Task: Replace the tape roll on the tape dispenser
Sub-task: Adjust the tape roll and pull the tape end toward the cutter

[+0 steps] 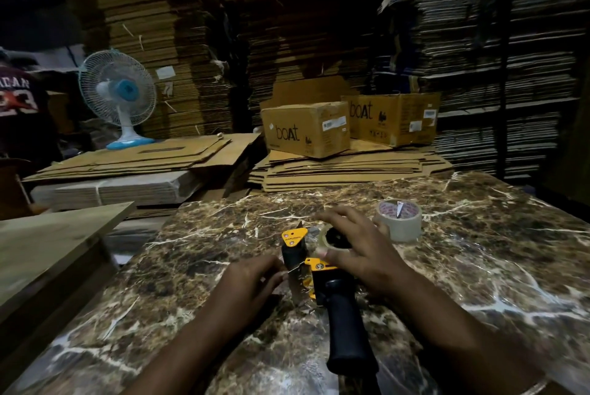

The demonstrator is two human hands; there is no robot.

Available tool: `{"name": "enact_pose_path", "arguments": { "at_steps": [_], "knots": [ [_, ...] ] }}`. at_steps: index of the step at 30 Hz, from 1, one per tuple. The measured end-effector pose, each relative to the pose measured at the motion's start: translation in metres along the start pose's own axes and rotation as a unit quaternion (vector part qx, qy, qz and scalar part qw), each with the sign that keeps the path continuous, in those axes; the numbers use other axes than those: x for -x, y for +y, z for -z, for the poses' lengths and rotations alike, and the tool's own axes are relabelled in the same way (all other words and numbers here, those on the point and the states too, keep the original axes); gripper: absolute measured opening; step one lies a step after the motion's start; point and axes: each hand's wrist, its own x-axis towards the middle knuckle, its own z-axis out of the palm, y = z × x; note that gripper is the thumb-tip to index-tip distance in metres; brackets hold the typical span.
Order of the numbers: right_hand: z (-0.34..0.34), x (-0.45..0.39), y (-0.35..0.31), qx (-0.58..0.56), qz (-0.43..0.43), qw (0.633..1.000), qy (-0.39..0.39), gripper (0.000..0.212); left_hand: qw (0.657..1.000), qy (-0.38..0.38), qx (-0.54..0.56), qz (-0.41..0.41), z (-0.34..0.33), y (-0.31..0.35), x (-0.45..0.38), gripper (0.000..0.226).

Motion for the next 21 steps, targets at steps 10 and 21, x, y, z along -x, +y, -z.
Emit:
{"name": "enact_pose_path", "arguments": {
  "at_steps": [10, 21],
  "knots": [
    [-0.0042, -0.0013, -0.0047, 0.136, 0.037, 0.989, -0.045, 0.081, 0.996, -0.009, 0.092, 0.018, 0.0037, 0.0023, 0.0045, 0.015],
    [-0.0048, 0.0016, -0.0061, 0.1, 0.036, 0.993, -0.04, 0.08, 0.997, -0.019, 0.069, 0.028, 0.0067, -0.0043, 0.0038, 0.023]
  ]
}}
